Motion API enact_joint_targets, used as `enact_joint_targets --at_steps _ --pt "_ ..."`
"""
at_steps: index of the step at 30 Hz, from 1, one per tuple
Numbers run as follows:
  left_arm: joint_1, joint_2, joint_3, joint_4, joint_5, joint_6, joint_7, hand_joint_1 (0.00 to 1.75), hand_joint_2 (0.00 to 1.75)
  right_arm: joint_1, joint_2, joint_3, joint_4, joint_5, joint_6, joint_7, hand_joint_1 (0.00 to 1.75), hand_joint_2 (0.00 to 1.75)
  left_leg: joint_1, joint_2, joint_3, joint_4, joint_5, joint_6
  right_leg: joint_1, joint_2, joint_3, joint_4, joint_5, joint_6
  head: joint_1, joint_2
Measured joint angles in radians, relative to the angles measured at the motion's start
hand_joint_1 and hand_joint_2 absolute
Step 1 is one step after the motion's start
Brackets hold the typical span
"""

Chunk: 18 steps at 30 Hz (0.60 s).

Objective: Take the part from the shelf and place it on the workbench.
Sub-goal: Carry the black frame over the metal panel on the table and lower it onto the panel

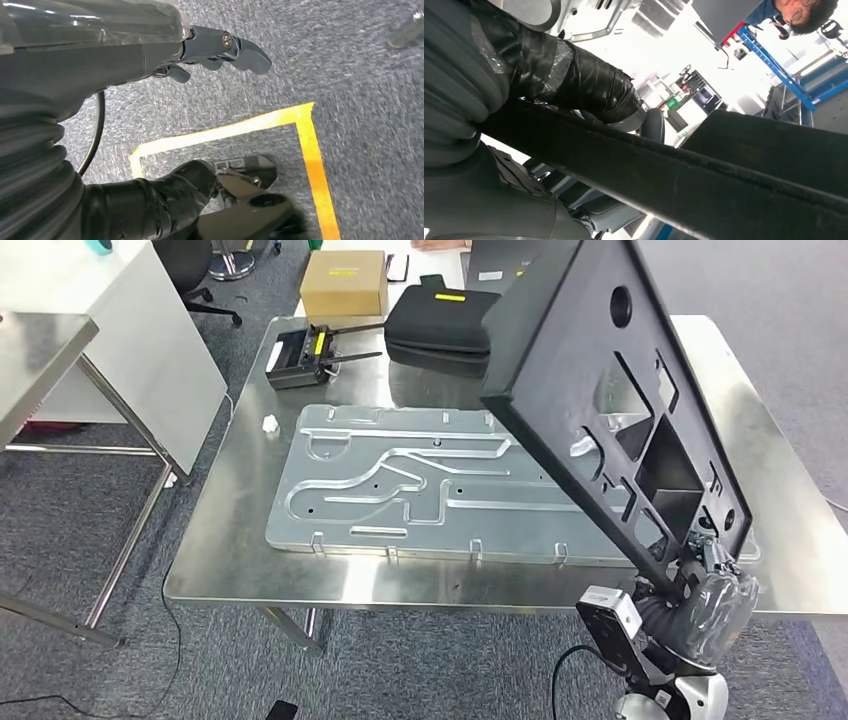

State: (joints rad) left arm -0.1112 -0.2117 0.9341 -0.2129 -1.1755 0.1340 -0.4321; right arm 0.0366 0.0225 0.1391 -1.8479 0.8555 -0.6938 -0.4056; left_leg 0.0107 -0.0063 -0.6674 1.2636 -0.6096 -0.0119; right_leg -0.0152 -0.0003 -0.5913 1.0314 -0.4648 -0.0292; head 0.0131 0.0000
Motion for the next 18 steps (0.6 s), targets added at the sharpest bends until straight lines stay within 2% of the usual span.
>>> enact_joint_targets --at_steps 1,2,3,4,6,7,10,12,15,16,17,18 --pt "0.001 0.0 0.0 0.0 0.0 -0.004 -0.001 0.0 1.75 0.0 0.0 0.001 0.002 0.0 0.0 0.001 1.71 1.75 0.001 0.0 -0.023 0.031 0.002 -0.001 0.0 0.0 0.003 0.0 -0.002 -0.001 0.0 0.0" --pt "0.001 0.0 0.0 0.0 -0.001 -0.007 -0.002 0.0 1.75 -0.002 0.0 0.002 0.004 0.0 0.0 0.004 1.68 1.75 0.002 0.0 -0.028 0.025 0.024 -0.002 0.001 0.001 0.006 0.0 -0.005 0.0 0.0 0.0" --pt "0.001 0.0 0.0 0.0 -0.003 -0.01 -0.002 0.0 1.75 -0.004 -0.001 0.005 0.007 0.0 0.0 0.007 1.64 1.75 0.002 0.0 -0.013 -0.02 0.062 0.0 0.0 0.002 0.011 0.001 -0.008 0.001 0.0 0.0" --pt "0.001 0.0 0.0 0.0 -0.006 -0.013 -0.001 0.0 1.75 -0.01 -0.001 0.009 0.011 0.002 0.001 0.011 1.61 1.75 0.002 0.0 0.016 -0.091 0.104 0.004 0.0 0.003 0.016 0.001 -0.011 0.003 0.0 0.0" --pt "-0.003 0.001 0.0 0.0 -0.008 -0.02 0.002 0.0 1.75 -0.029 -0.004 0.023 0.023 0.014 0.003 0.026 1.62 1.75 -0.002 0.0 0.066 -0.208 0.151 0.012 0.004 0.005 0.022 0.002 -0.016 0.011 0.0 0.0" --pt "-0.005 0.002 -0.001 0.0 -0.009 -0.023 0.005 0.0 1.31 -0.041 -0.006 0.034 0.031 0.027 0.004 0.037 1.62 1.75 -0.005 0.0 0.077 -0.236 0.156 0.017 0.004 0.007 0.022 0.002 -0.017 0.016 0.0 0.0" --pt "-0.008 0.002 -0.004 0.0 -0.017 -0.014 0.026 0.0 0.0 -0.081 -0.013 0.077 0.063 0.095 0.004 0.08 1.63 1.75 -0.006 0.0 0.083 -0.25 0.16 0.032 0.003 0.007 0.021 0.001 -0.018 0.033 0.0 0.0" --pt "-0.011 0.001 -0.01 0.0 -0.026 0.007 0.047 0.0 0.0 -0.112 -0.021 0.108 0.087 0.153 0.005 0.114 1.63 1.75 -0.001 0.001 0.089 -0.264 0.168 0.046 0.002 0.005 0.003 0.042 -0.046 0.043 0.001 0.0" --pt "-0.016 -0.001 -0.022 0.0 -0.039 0.027 0.073 0.0 0.0 -0.166 -0.038 0.156 0.131 0.229 0.008 0.166 1.59 1.75 -0.001 0.003 0.089 -0.267 0.17 0.054 0.0 0.004 -0.085 0.221 -0.129 0.054 0.001 0.0" --pt "-0.017 -0.002 -0.025 0.0 -0.041 0.028 0.077 0.0 0.0 -0.182 -0.043 0.169 0.146 0.251 0.009 0.182 1.58 1.75 -0.001 0.003 0.089 -0.267 0.169 0.054 -0.001 0.003 -0.107 0.262 -0.137 0.057 0.001 0.0" --pt "-0.017 -0.003 -0.027 0.0 -0.042 0.029 0.079 0.0 0.0 -0.197 -0.048 0.18 0.159 0.27 0.012 0.197 1.57 1.75 0.0 0.002 0.09 -0.265 0.168 0.054 -0.003 0.003 -0.112 0.267 -0.124 0.059 0.001 0.0" --pt "-0.017 -0.005 -0.03 0.0 -0.044 0.028 0.081 0.0 0.0 -0.213 -0.053 0.189 0.172 0.29 0.015 0.212 1.55 1.75 0.0 0.001 0.091 -0.263 0.167 0.052 -0.005 0.003 -0.098 0.233 -0.094 0.059 0.001 0.0"
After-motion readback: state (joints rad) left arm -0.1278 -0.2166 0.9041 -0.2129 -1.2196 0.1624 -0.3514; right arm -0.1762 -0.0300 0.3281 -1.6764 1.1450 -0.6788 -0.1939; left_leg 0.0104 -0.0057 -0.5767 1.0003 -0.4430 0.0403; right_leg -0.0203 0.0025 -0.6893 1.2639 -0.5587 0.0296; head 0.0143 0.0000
